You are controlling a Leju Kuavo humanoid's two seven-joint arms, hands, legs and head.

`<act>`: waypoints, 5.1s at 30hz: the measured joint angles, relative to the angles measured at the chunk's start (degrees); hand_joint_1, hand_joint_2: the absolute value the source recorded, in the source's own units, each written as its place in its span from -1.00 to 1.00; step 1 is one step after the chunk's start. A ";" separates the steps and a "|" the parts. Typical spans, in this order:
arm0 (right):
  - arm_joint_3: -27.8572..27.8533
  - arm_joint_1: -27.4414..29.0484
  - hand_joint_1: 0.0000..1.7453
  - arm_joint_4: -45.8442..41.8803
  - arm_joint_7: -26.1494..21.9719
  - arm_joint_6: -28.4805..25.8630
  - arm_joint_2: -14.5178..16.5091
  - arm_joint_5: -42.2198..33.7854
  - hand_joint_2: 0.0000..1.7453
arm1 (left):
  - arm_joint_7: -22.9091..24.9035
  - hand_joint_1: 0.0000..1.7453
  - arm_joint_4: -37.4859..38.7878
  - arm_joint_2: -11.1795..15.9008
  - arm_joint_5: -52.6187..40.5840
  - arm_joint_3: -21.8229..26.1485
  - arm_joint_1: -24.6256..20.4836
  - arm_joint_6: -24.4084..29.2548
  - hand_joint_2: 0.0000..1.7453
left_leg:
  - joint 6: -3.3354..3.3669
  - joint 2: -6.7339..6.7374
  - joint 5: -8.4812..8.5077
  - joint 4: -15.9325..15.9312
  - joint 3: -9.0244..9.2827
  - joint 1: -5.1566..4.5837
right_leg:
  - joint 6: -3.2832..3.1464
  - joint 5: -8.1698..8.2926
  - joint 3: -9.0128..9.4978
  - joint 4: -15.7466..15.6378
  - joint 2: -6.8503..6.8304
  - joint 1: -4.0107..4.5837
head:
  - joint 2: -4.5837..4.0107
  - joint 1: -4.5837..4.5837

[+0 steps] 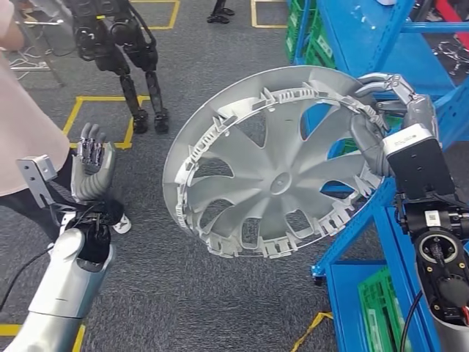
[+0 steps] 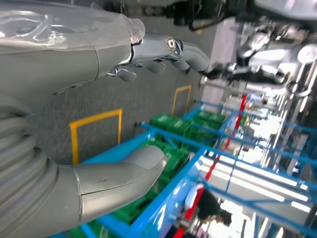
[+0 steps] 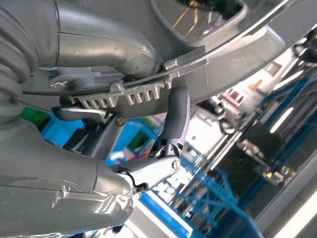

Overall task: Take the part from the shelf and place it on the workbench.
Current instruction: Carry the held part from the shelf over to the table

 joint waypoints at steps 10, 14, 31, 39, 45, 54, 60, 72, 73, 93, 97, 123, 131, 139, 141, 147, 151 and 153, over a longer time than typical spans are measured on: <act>0.28 0.44 1.00 0.18 0.01 0.14 0.17 -0.76 1.00 | 0.15 -1.00 0.06 0.29 0.06 0.00 -0.84 -0.54 1.00 | -2.43 4.69 -5.72 13.45 -8.28 0.19 | -1.35 1.49 4.12 -7.72 -3.00 0.11 | 0.01 -1.40; 0.48 0.68 1.00 0.57 -0.06 -0.06 0.17 -1.56 1.00 | 0.14 -1.00 0.38 0.32 0.01 -0.01 -0.94 -0.65 1.00 | -2.73 6.46 -2.83 11.52 -7.63 0.63 | -1.12 1.10 4.26 -7.57 -5.99 0.16 | 0.01 -2.34; 0.40 1.38 1.00 2.14 -0.57 -0.79 0.17 -2.26 1.00 | -1.12 -1.00 1.69 0.06 -0.21 0.00 -1.90 0.66 1.00 | 0.24 -0.43 0.23 0.52 -0.67 -0.19 | -0.40 0.57 0.47 -1.20 1.36 0.51 | 0.00 0.17; 0.21 1.47 1.00 2.18 -0.19 -1.21 0.16 -2.10 1.00 | -1.20 -1.00 1.60 0.14 -0.64 0.00 -0.97 1.10 1.00 | -1.94 2.96 -3.07 7.07 -5.05 -0.22 | -1.65 2.38 4.65 -8.93 -1.68 0.45 | 0.00 -0.66; 0.24 1.96 1.00 2.20 -0.08 -1.22 0.15 -2.07 1.00 | -1.18 -1.00 1.60 0.18 -0.64 0.00 -0.48 1.10 1.00 | -3.18 7.20 -1.75 7.79 -5.00 0.79 | -1.17 1.86 4.67 -8.50 -6.56 0.26 | 0.01 -2.11; 0.10 1.96 1.00 2.13 0.05 -1.25 0.07 -2.07 1.00 | -1.16 -1.00 1.31 0.22 -0.82 0.00 -0.74 1.10 1.00 | -0.01 5.80 0.63 -0.69 -0.08 0.55 | 1.38 -3.87 2.19 -0.63 -4.87 0.02 | 0.01 -1.39; -0.03 2.65 1.00 2.10 0.50 -1.30 -0.08 -2.09 1.00 | -0.97 -1.00 1.27 0.19 -1.06 0.00 -0.50 1.07 1.00 | 0.25 0.92 0.53 -0.39 0.08 0.29 | 0.91 -2.24 -1.46 4.12 -1.46 0.00 | 0.01 0.40; -0.43 2.76 1.00 2.03 0.81 -1.52 -0.24 -2.27 1.00 | -0.33 -1.00 0.89 0.43 -1.57 0.00 0.52 0.61 1.00 | -2.70 5.11 -6.38 15.96 -9.11 0.44 | -1.06 2.00 4.58 -8.40 -4.06 -0.23 | 0.01 -1.38; -0.42 2.84 1.00 2.03 0.82 -1.54 -0.24 -2.26 1.00 | -0.30 -1.00 0.89 0.43 -1.57 0.00 0.63 0.57 1.00 | -2.90 5.35 -6.07 16.70 -9.55 0.60 | -1.04 1.93 4.58 -8.37 -4.87 -0.26 | 0.01 -1.64; -0.65 2.77 1.00 2.66 0.61 -1.38 -0.24 -2.07 1.00 | 0.76 -1.00 0.00 0.73 -1.99 0.00 0.15 -0.09 1.00 | 0.33 -0.72 0.69 0.26 -0.62 0.17 | 0.39 0.19 1.54 -1.86 0.75 -0.12 | 0.00 0.41; -0.62 2.54 1.00 2.80 0.52 -1.37 -0.21 -2.07 1.00 | 0.87 -1.00 -0.12 0.89 -1.98 0.00 0.40 -0.08 1.00 | -0.98 -3.55 1.40 0.08 -1.59 0.66 | -0.08 0.95 4.04 -6.36 1.28 -0.06 | 0.01 0.54; -0.97 3.24 1.00 2.87 0.51 -0.92 -0.02 -2.23 1.00 | 1.79 -1.00 -0.77 1.22 -1.64 0.00 -0.09 0.70 1.00 | 0.81 1.77 0.53 0.29 -0.46 0.04 | 0.51 -0.90 0.60 0.57 -1.96 0.17 | 0.01 0.48; -1.16 3.23 1.00 2.83 0.31 -1.34 0.00 -2.24 1.00 | 1.81 -1.00 -0.79 1.15 -1.49 0.00 0.35 1.75 1.00 | 0.25 1.31 0.66 0.39 -1.20 -0.06 | -0.09 0.83 3.49 -6.66 -0.90 0.54 | 0.01 -0.27; -1.16 3.30 1.00 2.82 0.33 -2.05 0.00 -2.35 1.00 | 1.99 -1.00 -0.79 1.15 -1.12 0.00 0.32 1.80 1.00 | -0.17 1.40 0.90 -0.20 -0.84 -0.03 | -0.38 0.88 3.50 -6.65 -0.81 0.55 | 0.01 -1.05; -1.15 3.30 1.00 2.82 0.34 -2.16 0.00 -2.76 1.00 | 2.10 -1.00 -0.79 1.15 -0.81 0.00 0.33 1.69 1.00 | -0.19 1.40 0.90 -0.23 -0.83 -0.03 | -0.40 0.86 3.50 -6.65 -0.82 0.55 | 0.01 -1.13; -1.14 3.31 1.00 2.82 0.58 -2.17 0.00 -3.60 1.00 | 2.42 -1.00 -0.79 1.15 -0.34 0.00 0.34 0.84 1.00 | -0.24 1.40 0.86 -0.25 -0.84 0.00 | -0.44 0.82 3.51 -6.67 -0.83 0.54 | 0.01 -1.21; -1.14 3.32 1.00 2.82 0.80 -2.16 0.00 -3.73 1.00 | 2.79 -1.00 -0.79 1.15 -0.16 0.00 0.31 0.46 1.00 | -0.23 1.39 0.86 -0.24 -0.85 -0.05 | -0.43 0.82 3.54 -6.74 -0.83 0.52 | 0.01 -1.26; -1.14 3.32 1.00 2.82 0.91 -2.16 0.00 -3.73 1.00 | 2.93 -1.00 -0.79 1.15 -0.13 0.00 0.31 0.22 1.00 | -0.23 1.39 0.86 -0.24 -0.85 -0.07 | -0.43 0.82 3.58 -6.80 -0.84 0.49 | 0.01 -1.26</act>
